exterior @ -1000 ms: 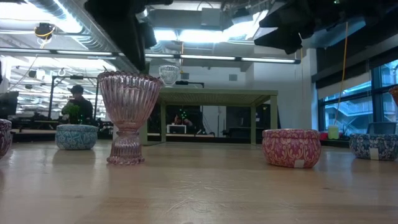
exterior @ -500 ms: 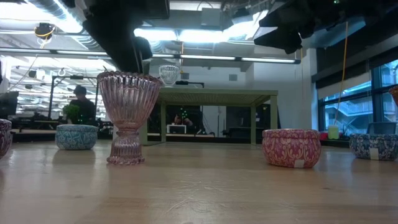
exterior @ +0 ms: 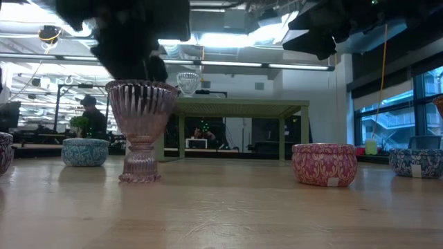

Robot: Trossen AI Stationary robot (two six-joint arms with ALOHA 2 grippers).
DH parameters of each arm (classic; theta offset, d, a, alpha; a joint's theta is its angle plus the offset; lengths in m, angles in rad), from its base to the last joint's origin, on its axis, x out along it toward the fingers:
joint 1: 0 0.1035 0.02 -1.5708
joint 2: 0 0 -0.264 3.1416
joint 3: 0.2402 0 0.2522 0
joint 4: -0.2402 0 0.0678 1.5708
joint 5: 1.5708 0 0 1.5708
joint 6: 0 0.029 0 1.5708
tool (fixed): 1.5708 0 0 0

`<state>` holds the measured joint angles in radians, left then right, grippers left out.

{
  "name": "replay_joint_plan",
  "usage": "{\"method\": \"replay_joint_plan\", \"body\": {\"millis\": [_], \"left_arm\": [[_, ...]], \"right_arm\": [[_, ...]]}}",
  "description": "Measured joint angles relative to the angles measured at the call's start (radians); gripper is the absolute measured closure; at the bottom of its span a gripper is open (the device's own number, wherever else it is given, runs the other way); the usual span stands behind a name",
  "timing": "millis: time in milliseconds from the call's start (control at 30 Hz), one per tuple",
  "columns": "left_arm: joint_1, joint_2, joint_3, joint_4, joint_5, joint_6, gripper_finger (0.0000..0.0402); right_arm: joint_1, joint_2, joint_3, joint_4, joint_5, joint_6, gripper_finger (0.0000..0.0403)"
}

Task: Pick & Place candle stick holders
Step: Put the left pink glass candle holder on the shelf

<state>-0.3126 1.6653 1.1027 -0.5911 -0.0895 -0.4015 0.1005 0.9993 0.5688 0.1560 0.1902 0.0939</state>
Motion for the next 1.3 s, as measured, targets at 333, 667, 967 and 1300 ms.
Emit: {"method": "replay_joint_plan", "body": {"millis": [333,667,967,1300], "left_arm": [[0.0,0.035,0.0,-0.003,0.024,0.069,0.0309],[0.008,0.031,0.011,-0.009,0.071,0.125,0.0367],[0.036,0.026,0.102,-0.162,0.113,0.173,0.0372],[0.19,0.014,0.51,-0.644,-0.081,0.155,0.0371]], "right_arm": [[0.0,0.0,0.0,0.0,0.0,0.0,0.0066],[0.0,0.0,0.0,-0.001,0.0,-0.001,0.0066],[0.0,0.0,0.0,-0.001,0.0,-0.001,0.0066],[0.0,0.0,0.0,0.008,0.0,0.0,0.0066]]}}
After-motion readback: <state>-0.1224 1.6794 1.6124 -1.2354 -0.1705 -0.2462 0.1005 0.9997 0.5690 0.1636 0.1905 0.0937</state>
